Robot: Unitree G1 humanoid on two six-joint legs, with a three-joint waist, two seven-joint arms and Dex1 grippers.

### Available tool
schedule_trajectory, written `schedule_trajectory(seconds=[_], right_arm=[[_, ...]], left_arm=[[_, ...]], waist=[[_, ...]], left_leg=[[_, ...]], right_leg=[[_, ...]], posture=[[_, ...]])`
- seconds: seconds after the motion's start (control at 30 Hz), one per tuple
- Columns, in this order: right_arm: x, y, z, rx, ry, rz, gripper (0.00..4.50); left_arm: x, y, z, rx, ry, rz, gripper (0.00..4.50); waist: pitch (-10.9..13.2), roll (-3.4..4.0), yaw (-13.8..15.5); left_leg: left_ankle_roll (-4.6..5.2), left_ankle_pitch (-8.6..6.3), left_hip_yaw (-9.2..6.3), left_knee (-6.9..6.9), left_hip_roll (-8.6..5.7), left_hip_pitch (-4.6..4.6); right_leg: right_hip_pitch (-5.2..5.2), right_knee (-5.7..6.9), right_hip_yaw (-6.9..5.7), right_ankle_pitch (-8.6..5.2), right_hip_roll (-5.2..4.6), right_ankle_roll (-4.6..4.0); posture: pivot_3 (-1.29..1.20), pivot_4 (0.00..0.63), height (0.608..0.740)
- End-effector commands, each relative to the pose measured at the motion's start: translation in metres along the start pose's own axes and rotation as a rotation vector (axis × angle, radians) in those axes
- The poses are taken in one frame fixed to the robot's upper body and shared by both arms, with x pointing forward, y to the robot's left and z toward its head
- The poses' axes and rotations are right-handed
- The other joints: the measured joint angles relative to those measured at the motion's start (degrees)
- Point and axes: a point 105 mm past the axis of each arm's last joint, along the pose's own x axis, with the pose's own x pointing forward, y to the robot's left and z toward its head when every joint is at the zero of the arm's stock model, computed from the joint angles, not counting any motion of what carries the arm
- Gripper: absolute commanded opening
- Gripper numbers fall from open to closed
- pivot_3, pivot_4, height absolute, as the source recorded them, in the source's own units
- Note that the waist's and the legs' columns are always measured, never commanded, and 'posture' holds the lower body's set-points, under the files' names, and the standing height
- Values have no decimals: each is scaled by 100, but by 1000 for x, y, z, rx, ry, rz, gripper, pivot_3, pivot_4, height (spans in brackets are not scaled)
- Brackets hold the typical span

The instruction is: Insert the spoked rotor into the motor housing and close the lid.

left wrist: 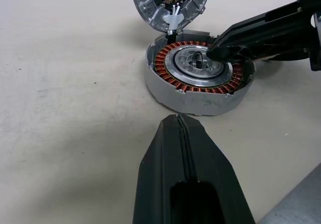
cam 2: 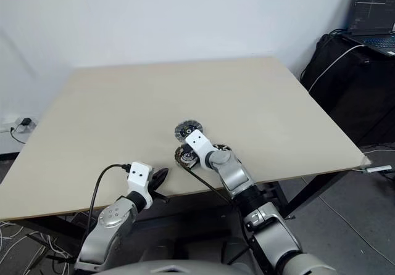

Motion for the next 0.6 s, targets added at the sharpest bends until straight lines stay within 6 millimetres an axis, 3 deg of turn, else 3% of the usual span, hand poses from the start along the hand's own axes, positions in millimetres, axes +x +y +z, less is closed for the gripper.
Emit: schedule_trajectory(seconds=[0.03,0.6], right_arm=[[-2,7,19,-5,-69,26,29],[-4,15,33,-32,-141,85,29]], left_arm=[[2,0,7,20,-18,-3,0],[3,0,4,10,-11,4,0]], waist=[[0,0,-1],[0,-1,5]], left_leg=[[0,0,0,0,1,0],[-3,1,-1,0,3,0]], right_leg=[[0,0,0,0,1,0],[0,0,-1,0,3,-1]], posture=[[0,0,740],[0,0,740]])
